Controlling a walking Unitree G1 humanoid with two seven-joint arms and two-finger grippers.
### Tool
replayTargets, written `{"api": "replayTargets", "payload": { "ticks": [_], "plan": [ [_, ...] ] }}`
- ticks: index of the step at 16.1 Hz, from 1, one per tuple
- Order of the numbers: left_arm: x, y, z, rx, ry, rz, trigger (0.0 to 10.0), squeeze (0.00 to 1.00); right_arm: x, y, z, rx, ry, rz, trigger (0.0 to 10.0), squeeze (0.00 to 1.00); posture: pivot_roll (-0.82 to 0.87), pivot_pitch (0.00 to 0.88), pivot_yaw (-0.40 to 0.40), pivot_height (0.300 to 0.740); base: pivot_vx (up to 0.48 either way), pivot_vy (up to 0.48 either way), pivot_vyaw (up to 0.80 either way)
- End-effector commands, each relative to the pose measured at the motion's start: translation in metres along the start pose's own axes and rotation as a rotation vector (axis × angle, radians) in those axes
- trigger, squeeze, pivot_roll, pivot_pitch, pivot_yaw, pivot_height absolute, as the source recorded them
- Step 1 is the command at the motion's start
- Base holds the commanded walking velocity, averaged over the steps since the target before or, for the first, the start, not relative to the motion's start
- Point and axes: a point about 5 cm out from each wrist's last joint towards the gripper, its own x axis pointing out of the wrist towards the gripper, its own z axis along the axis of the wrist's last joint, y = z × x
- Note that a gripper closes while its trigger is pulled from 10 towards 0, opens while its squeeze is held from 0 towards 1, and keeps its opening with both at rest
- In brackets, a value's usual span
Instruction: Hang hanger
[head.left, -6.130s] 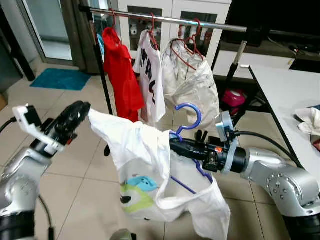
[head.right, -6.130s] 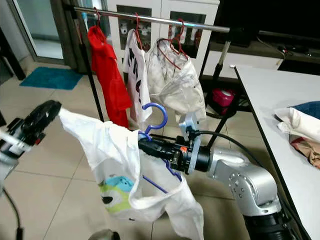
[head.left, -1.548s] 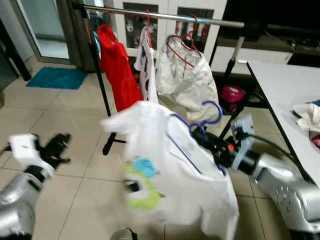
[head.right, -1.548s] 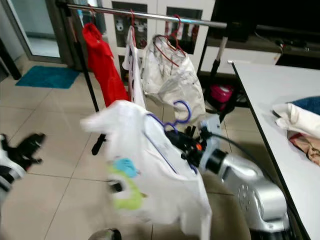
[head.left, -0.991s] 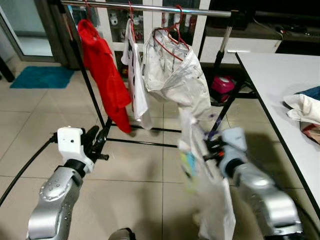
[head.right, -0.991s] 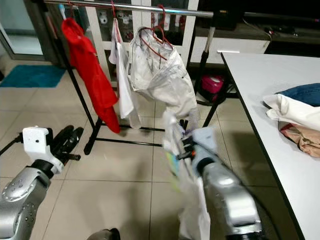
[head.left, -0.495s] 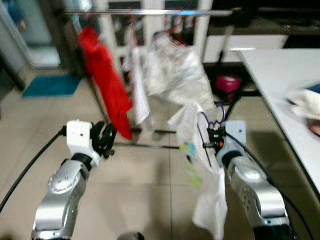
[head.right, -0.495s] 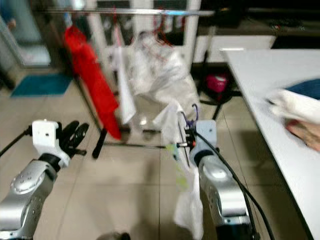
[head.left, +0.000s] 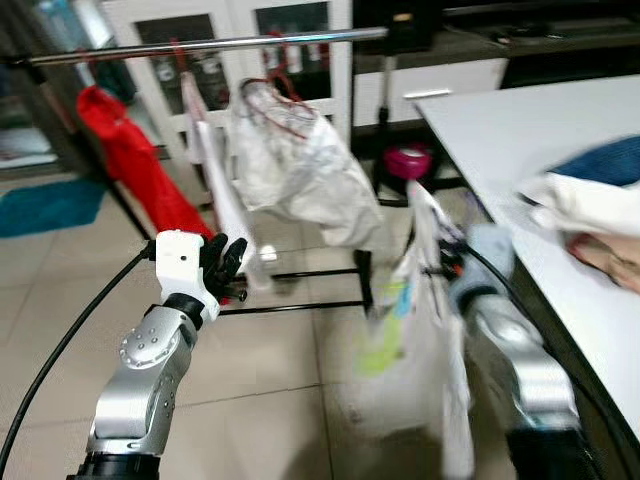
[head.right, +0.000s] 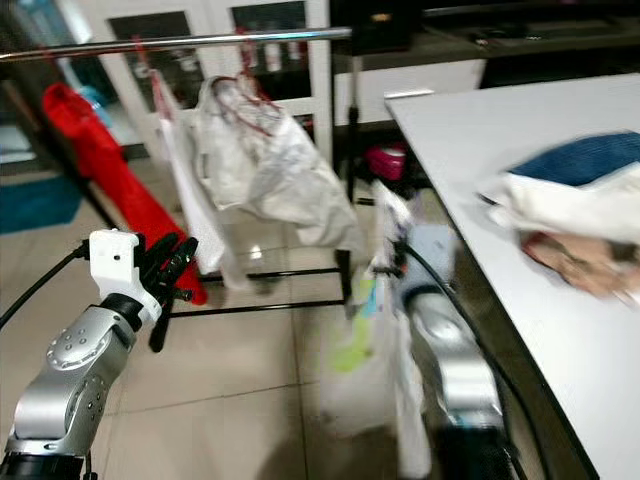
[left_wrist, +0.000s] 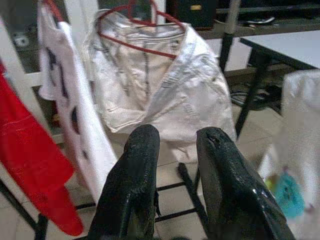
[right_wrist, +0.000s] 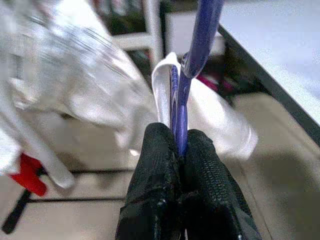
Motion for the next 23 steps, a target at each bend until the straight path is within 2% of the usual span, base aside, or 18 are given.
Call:
{"api": "replayTargets", "payload": {
  "ticks": [1, 13, 18, 23],
  "plan": [
    [0.0, 0.005, 0.002, 0.011, -0.006, 0.017, 10.0, 0.0, 0.001, 0.0, 0.004, -0.036, -0.035, -0.009, 10.0, 0.0, -0.01, 0.0, 0.082, 0.74, 0.319, 0.0, 0.0],
    [0.007, 0.002, 0.005, 0.009, -0.005, -0.011, 10.0, 0.0, 0.0, -0.01, 0.005, -0.046, -0.053, -0.04, 10.0, 0.0, -0.02, 0.0, 0.111, 0.74, 0.344, 0.0, -0.08],
    [0.008, 0.0, 0.005, 0.007, -0.004, -0.019, 10.0, 0.0, -0.001, -0.007, 0.004, -0.065, -0.054, -0.023, 10.0, 0.0, -0.01, 0.005, 0.108, 0.74, 0.359, 0.0, 0.0],
    [0.006, 0.003, 0.006, 0.01, -0.007, -0.015, 10.0, 0.0, 0.0, 0.002, 0.005, -0.15, -0.054, 0.062, 10.0, 0.0, 0.0, 0.01, 0.101, 0.74, 0.359, 0.0, 0.0]
  ]
}}
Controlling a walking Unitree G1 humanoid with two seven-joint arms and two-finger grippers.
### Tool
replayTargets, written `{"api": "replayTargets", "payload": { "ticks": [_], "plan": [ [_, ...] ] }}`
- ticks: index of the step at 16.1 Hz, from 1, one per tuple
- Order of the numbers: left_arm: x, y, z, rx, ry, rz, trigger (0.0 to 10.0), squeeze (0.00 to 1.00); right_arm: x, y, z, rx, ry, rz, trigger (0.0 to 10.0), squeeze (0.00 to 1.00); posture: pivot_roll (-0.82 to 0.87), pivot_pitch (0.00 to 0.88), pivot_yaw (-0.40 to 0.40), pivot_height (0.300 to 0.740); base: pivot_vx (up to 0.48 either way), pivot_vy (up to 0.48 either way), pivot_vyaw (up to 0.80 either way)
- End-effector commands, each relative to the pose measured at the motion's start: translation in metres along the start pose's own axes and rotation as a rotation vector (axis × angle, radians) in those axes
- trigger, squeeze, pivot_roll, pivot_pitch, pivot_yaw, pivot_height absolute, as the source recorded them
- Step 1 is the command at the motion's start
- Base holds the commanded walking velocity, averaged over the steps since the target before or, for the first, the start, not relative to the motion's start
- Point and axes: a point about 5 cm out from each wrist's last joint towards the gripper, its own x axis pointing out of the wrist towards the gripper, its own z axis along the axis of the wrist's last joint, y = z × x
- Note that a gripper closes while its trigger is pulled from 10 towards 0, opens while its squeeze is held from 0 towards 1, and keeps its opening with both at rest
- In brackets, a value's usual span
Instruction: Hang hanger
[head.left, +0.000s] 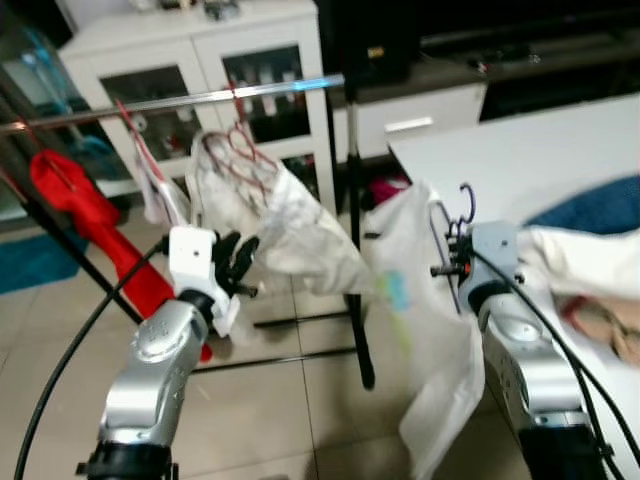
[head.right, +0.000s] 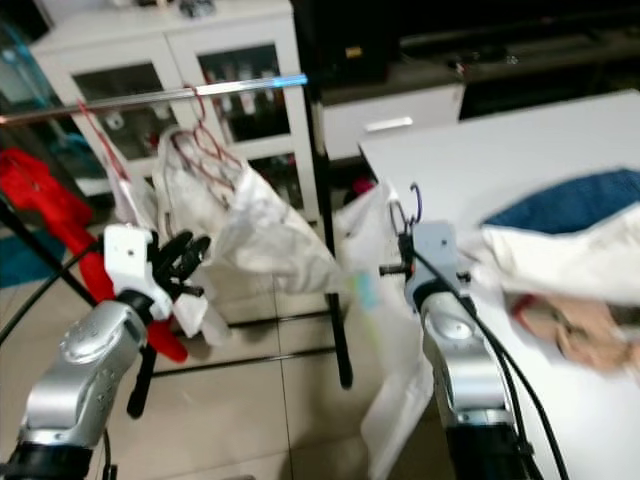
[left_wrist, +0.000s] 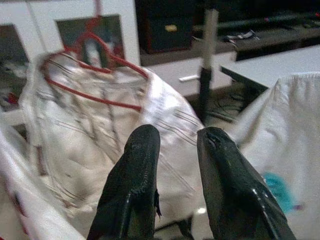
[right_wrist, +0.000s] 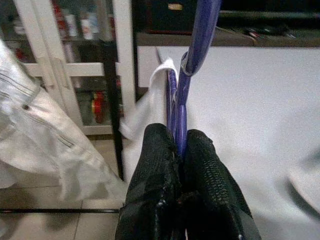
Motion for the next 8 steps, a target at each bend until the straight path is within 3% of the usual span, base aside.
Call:
{"api": "replayTargets", "payload": {
  "ticks": [1, 7, 8],
  "plan": [
    [-0.004, 0.011, 0.003, 0.02, 0.001, 0.032, 10.0, 0.0, 0.002, 0.017, 0.014, -0.017, -0.057, 0.068, 10.0, 0.0, 0.0, 0.011, 0.1, 0.74, 0.36, 0.0, 0.8],
    [-0.007, 0.009, 0.002, 0.039, 0.011, 0.016, 10.0, 0.0, 0.0, 0.034, 0.014, -0.066, -0.072, 0.177, 10.0, 0.0, 0.01, 0.014, 0.098, 0.74, 0.361, 0.0, 0.8],
    [-0.008, 0.01, 0.002, 0.043, 0.013, 0.016, 10.0, 0.0, 0.0, 0.036, 0.014, -0.064, -0.073, 0.177, 10.0, 0.0, 0.01, 0.015, 0.1, 0.74, 0.364, 0.0, 0.0]
  ]
}}
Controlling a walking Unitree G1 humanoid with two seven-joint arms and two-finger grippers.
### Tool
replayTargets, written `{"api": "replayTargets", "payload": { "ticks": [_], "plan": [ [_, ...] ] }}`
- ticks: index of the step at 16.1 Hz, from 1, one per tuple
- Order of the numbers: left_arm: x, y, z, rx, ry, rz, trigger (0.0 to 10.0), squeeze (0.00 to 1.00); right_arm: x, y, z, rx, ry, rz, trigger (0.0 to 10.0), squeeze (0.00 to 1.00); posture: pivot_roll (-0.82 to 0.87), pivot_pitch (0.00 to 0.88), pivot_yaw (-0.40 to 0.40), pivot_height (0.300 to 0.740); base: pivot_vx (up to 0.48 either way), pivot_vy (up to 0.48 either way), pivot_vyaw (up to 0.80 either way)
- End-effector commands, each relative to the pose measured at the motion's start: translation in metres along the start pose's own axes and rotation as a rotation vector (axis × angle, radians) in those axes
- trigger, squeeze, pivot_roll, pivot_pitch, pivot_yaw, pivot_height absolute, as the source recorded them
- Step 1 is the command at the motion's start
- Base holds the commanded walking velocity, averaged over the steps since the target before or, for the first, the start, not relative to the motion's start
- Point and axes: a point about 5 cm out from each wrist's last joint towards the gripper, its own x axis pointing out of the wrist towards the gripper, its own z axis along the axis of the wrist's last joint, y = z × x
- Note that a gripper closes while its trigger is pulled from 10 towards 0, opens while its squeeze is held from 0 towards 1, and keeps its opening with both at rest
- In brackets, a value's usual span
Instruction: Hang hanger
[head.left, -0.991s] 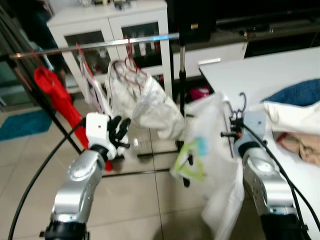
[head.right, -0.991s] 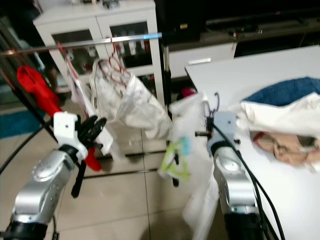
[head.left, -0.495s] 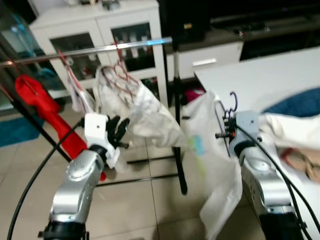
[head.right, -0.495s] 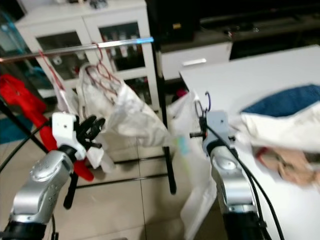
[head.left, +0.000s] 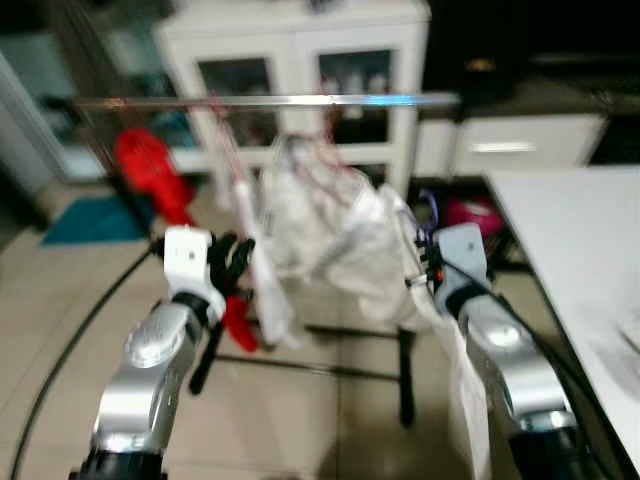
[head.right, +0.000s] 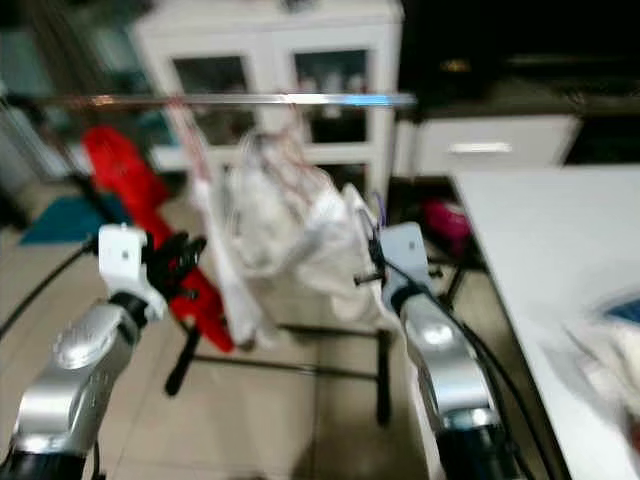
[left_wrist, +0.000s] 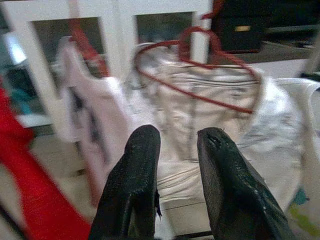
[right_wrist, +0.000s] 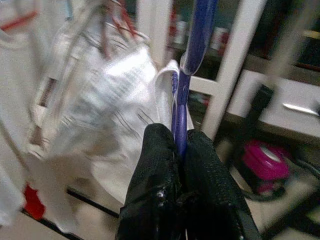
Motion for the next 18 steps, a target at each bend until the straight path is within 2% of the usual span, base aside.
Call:
{"api": "replayTargets", "payload": {
  "ticks": [1, 4, 9, 13, 15, 18],
  "plan": [
    [-0.002, 0.008, 0.004, 0.027, 0.003, 0.02, 10.0, 0.0, 0.002, 0.009, 0.014, 0.005, -0.068, 0.032, 10.0, 0.0, 0.01, 0.014, 0.1, 0.74, 0.364, 0.0, 0.0],
    [-0.002, 0.008, 0.004, 0.037, 0.006, 0.013, 10.0, 0.0, 0.002, 0.002, 0.013, 0.041, -0.065, -0.009, 10.0, 0.0, 0.01, 0.014, 0.108, 0.74, 0.36, 0.0, 0.0],
    [0.0, 0.004, 0.004, 0.064, 0.018, -0.029, 10.0, 0.0, 0.002, -0.014, 0.013, 0.035, -0.051, -0.133, 10.0, 0.0, 0.01, 0.013, 0.113, 0.74, 0.359, 0.0, 0.0],
    [0.001, -0.004, 0.005, 0.096, 0.021, -0.103, 10.0, 0.0, 0.001, -0.027, 0.023, 0.046, -0.101, -0.204, 10.0, 0.0, 0.0, 0.011, 0.114, 0.74, 0.356, 0.0, 0.0],
    [0.001, -0.011, 0.008, 0.113, 0.016, -0.165, 10.0, 0.0, 0.0, -0.033, 0.034, 0.0, -0.159, -0.227, 10.0, 0.0, 0.0, 0.01, 0.112, 0.74, 0.356, 0.0, 0.0],
    [0.0, -0.013, 0.008, 0.121, 0.018, -0.194, 10.0, 0.0, -0.001, -0.044, 0.044, -0.076, -0.216, -0.258, 10.0, 0.0, 0.01, 0.008, 0.109, 0.74, 0.354, 0.0, 0.0]
  ]
}}
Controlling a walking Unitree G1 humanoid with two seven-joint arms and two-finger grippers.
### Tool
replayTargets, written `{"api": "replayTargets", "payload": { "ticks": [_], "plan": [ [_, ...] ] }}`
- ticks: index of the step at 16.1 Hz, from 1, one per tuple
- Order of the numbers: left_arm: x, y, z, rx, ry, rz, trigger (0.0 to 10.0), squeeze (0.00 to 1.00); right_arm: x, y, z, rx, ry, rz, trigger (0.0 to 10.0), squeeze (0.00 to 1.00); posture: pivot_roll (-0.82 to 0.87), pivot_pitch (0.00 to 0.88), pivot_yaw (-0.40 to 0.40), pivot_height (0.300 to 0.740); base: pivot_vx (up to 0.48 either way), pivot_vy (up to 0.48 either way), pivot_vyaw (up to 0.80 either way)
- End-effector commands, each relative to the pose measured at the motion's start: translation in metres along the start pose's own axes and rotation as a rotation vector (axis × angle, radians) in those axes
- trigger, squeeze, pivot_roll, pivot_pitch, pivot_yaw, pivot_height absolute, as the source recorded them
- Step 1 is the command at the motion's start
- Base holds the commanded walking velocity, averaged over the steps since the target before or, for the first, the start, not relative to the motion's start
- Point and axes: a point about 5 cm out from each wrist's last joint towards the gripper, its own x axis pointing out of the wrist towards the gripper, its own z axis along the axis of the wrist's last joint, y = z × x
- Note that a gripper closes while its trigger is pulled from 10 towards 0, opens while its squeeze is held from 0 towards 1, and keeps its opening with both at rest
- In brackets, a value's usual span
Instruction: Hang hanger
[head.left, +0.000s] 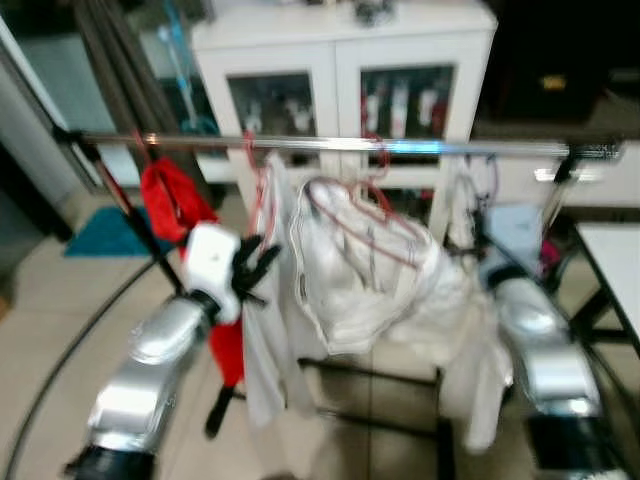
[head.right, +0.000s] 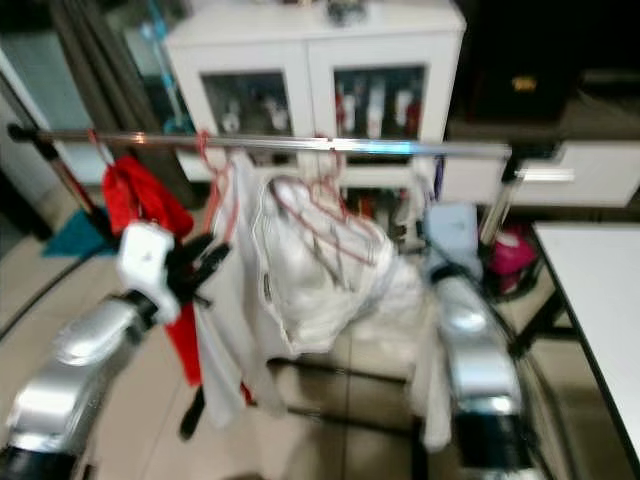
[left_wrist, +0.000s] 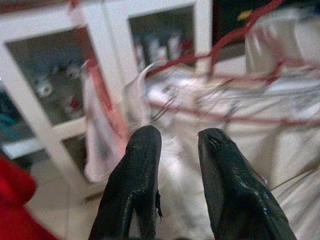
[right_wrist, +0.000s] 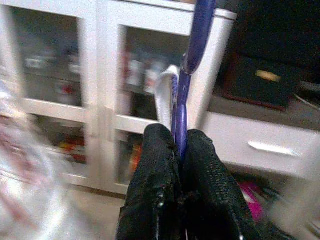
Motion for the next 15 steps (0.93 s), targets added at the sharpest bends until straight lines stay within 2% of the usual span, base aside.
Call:
{"api": "replayTargets", "payload": {
  "ticks": [1, 5, 8, 11, 13, 15],
  "plan": [
    [0.001, -0.006, 0.005, 0.009, -0.02, -0.043, 10.0, 0.0, 0.003, -0.012, 0.02, -0.019, -0.105, -0.048, 10.0, 0.0, 0.0, 0.007, 0.107, 0.74, 0.352, 0.0, 0.0],
    [-0.006, -0.02, 0.01, -0.011, -0.041, -0.189, 10.0, 0.0, 0.001, -0.02, 0.028, -0.018, -0.179, -0.09, 10.0, 0.0, 0.0, 0.005, 0.105, 0.74, 0.06, 0.0, 0.0],
    [-0.008, -0.025, 0.009, -0.005, -0.039, -0.233, 10.0, 0.0, 0.002, -0.019, 0.027, -0.008, -0.186, -0.085, 10.0, 0.0, 0.0, 0.0, 0.102, 0.74, 0.0, 0.0, 0.0],
    [-0.01, -0.032, 0.014, -0.023, -0.054, -0.312, 10.0, 0.0, 0.009, -0.021, 0.023, -0.018, -0.132, -0.082, 10.0, 0.0, 0.0, 0.0, 0.107, 0.74, 0.0, 0.0, 0.0],
    [-0.015, -0.046, 0.02, -0.088, -0.064, -0.46, 10.0, 0.0, 0.018, -0.029, 0.018, -0.04, -0.064, -0.095, 10.0, 0.0, 0.0, 0.0, 0.11, 0.74, 0.0, 0.0, 0.0],
    [-0.016, -0.054, 0.025, -0.089, -0.065, -0.551, 10.0, 0.0, 0.024, -0.035, 0.013, -0.046, -0.014, -0.11, 10.0, 0.0, 0.0, 0.0, 0.114, 0.74, 0.0, 0.0, 0.0]
  ]
}}
